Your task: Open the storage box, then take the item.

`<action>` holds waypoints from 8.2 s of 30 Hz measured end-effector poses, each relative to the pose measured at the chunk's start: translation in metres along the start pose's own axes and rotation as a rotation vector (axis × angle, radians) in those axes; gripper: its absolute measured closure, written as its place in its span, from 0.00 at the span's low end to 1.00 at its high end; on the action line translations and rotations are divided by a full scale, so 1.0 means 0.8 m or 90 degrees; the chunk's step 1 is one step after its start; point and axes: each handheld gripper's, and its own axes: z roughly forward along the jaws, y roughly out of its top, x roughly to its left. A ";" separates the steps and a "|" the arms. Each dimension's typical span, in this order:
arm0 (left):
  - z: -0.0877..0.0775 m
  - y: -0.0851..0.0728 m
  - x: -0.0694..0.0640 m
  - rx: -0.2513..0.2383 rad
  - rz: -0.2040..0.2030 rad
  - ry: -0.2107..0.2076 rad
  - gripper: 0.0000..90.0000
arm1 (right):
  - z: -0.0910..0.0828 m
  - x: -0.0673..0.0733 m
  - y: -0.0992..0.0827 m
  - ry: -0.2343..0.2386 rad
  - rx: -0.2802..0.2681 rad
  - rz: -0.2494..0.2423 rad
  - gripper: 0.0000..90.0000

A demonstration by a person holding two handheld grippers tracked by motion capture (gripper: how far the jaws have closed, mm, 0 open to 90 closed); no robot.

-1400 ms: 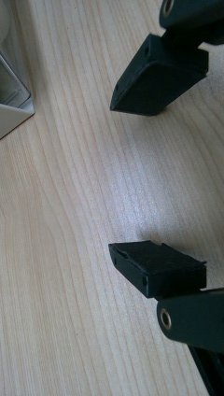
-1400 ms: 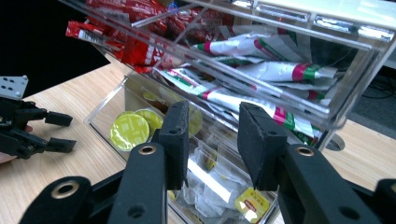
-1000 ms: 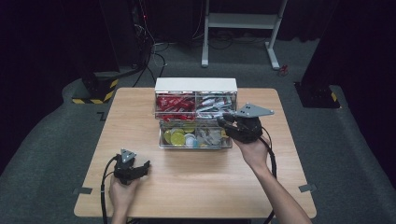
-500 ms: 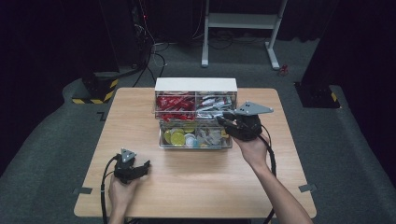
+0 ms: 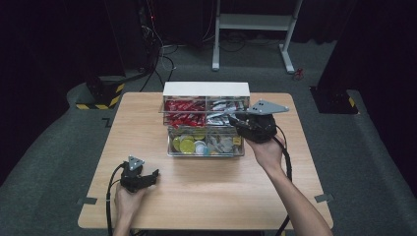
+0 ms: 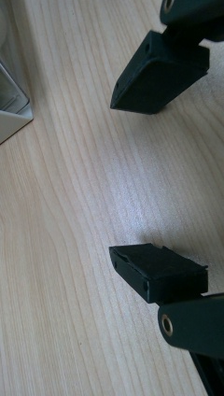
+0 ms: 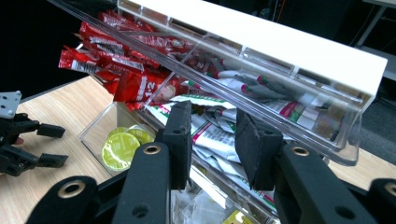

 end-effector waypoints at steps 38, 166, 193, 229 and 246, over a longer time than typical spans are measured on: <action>-0.029 0.041 0.000 -0.075 -0.030 -0.112 0.36 | 0.004 -0.012 0.036 -0.014 -0.017 0.008 0.72; -0.093 0.272 -0.057 -0.170 0.138 -0.178 0.96 | 0.011 -0.021 0.053 -0.022 0.002 0.016 0.73; -0.132 0.254 -0.046 -0.196 0.148 -0.214 0.96 | 0.011 -0.022 0.053 -0.021 0.003 0.018 0.73; -0.179 0.208 -0.005 -0.233 0.117 -0.210 0.96 | 0.008 -0.021 0.055 -0.023 0.006 0.020 0.73; -0.195 0.189 0.022 -0.247 0.088 -0.200 0.96 | 0.010 -0.020 0.058 -0.018 0.004 0.011 0.73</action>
